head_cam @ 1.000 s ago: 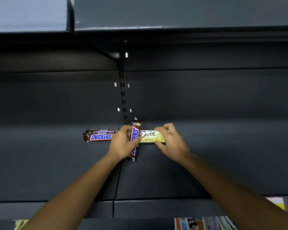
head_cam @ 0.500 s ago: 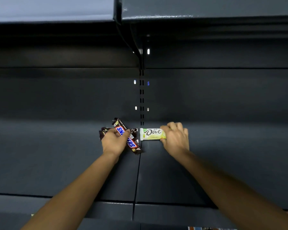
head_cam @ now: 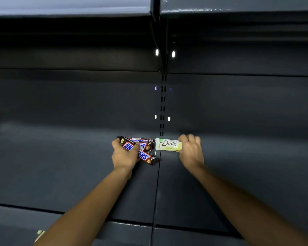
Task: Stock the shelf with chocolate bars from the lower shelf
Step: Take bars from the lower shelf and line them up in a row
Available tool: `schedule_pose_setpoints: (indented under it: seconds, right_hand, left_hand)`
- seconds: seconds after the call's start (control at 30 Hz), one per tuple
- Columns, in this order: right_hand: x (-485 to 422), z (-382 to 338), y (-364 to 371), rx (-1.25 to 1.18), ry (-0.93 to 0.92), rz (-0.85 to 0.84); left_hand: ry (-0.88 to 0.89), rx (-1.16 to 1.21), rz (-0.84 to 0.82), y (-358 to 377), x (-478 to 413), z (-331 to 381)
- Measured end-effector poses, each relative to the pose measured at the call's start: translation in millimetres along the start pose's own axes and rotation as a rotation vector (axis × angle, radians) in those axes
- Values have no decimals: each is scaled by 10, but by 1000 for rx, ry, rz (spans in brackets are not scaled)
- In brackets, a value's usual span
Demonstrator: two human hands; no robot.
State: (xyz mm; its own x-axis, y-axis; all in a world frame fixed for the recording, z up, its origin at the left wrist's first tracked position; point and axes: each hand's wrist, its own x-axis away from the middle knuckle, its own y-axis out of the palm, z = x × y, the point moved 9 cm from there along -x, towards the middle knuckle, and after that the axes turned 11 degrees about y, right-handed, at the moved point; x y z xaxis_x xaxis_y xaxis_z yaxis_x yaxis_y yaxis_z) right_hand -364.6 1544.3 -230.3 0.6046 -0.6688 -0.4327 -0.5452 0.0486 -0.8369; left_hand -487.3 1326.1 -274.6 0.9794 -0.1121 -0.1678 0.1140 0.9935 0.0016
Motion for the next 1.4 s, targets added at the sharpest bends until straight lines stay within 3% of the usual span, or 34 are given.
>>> schedule_pose_setpoints:
  seconds: [0.2, 0.3, 0.47, 0.63, 0.8, 1.17, 1.4]
  right_hand:
    - [48, 0, -39, 125, -2, 139]
    - [80, -67, -96, 65, -38, 165]
    - [347, -614, -247, -247, -411, 57]
    - [632, -999, -215, -142, -616, 19]
    - [623, -1065, -162, -129, -570, 54]
    - [554, -1190, 127, -130, -430, -32]
    - [479, -1221, 239, -149, -342, -53]
  left_hand:
    - [-25, -37, 38, -37, -13, -16]
    - [-41, -47, 53, -49, -11, -25]
    - [-81, -12, 86, -33, 34, -10]
    - [-113, 4, 119, -57, 95, 32]
    - [-126, 63, 118, -175, 72, 85]
    - [-21, -424, 46, -621, -245, -13]
    - [57, -509, -24, -604, -335, 165]
